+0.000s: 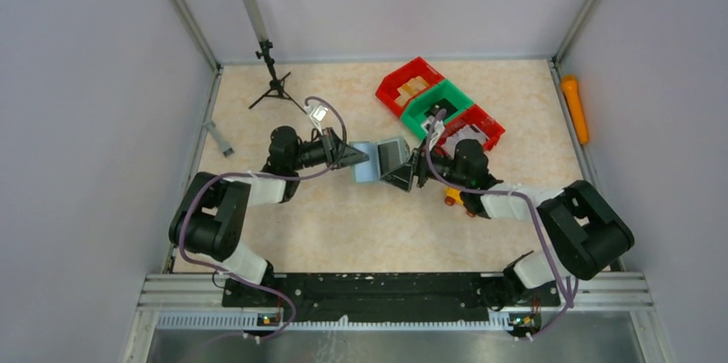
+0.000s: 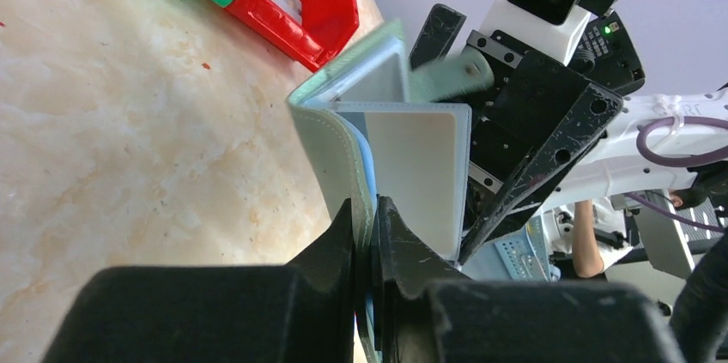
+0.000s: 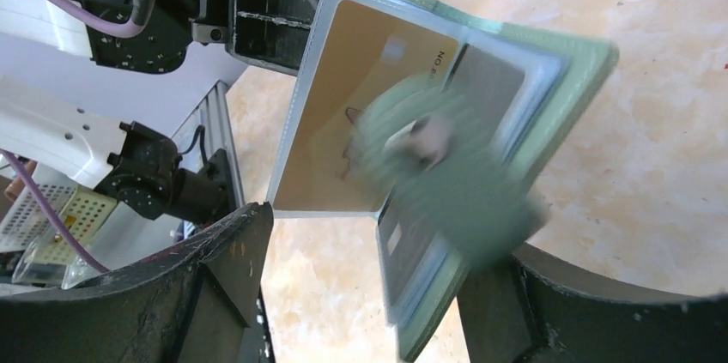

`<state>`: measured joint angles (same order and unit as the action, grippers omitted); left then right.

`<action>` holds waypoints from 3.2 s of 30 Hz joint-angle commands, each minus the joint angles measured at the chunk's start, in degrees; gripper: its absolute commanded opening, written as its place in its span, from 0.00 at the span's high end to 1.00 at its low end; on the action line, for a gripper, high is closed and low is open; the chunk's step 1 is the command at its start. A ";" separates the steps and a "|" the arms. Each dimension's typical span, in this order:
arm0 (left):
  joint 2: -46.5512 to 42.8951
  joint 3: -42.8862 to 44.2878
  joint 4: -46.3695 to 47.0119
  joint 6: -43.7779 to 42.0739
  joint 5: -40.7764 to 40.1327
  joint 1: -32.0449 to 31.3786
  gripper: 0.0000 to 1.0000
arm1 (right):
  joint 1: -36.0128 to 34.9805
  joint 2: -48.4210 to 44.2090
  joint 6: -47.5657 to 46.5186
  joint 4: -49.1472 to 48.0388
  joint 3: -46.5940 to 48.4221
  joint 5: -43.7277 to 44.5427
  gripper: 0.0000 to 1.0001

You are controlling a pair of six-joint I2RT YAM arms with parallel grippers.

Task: Take the credit cards out of the card holder
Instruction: Remove the credit card from the card holder.

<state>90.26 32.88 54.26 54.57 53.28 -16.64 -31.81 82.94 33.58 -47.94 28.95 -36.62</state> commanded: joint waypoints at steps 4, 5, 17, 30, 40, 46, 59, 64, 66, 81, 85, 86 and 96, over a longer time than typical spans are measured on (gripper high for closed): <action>-1.14 4.02 -5.80 -6.25 1.54 -3.53 1.00 | -2.12 1.02 -3.70 2.18 4.39 -0.03 0.24; -1.21 4.27 -6.29 -6.78 1.52 -3.84 1.00 | -2.26 1.27 -4.26 3.66 4.94 0.45 0.24; -0.33 5.90 -9.53 -7.82 1.80 -5.24 1.00 | -2.90 2.42 -6.12 8.98 7.17 2.91 0.33; -0.40 4.13 -7.00 -5.28 0.53 -2.46 0.70 | -2.82 1.00 -7.21 11.61 6.91 7.43 0.73; -1.03 3.37 -6.31 -5.02 0.54 -1.89 0.40 | -2.30 1.03 -6.71 12.43 6.93 8.75 0.82; -0.56 5.27 -14.20 -9.22 -1.48 -1.98 0.38 | -1.64 1.65 -5.98 13.01 7.27 8.89 0.96; -3.14 6.02 -24.24 -14.95 -7.64 -1.96 0.15 | 3.00 1.65 0.81 6.50 4.15 5.94 1.00; -1.79 7.22 -26.48 -15.32 -7.62 -1.93 0.14 | 3.42 0.49 1.55 4.60 2.77 6.57 1.00; -0.40 7.95 -26.41 -14.80 -6.48 -1.96 0.15 | 3.76 -0.43 1.82 3.87 2.02 7.16 1.00; 5.87 10.11 -19.45 -9.99 0.87 -4.84 0.29 | 4.69 -4.89 3.71 -2.41 -2.24 9.53 1.00; 6.32 9.69 -14.24 -7.48 2.65 -5.66 0.53 | 4.79 -4.59 3.79 -2.46 -2.29 9.81 1.00; 6.25 9.49 -13.24 -6.90 2.91 -5.61 0.60 | 4.82 -4.48 3.77 -2.45 -2.28 9.81 1.00; 3.59 8.66 -15.55 -9.06 0.37 -5.21 0.94 | 4.83 -3.40 0.18 7.95 0.65 14.42 0.70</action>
<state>96.38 41.17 38.54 47.57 55.18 -22.22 -27.55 79.92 36.64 -44.86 26.70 -25.76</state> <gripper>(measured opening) 0.107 0.208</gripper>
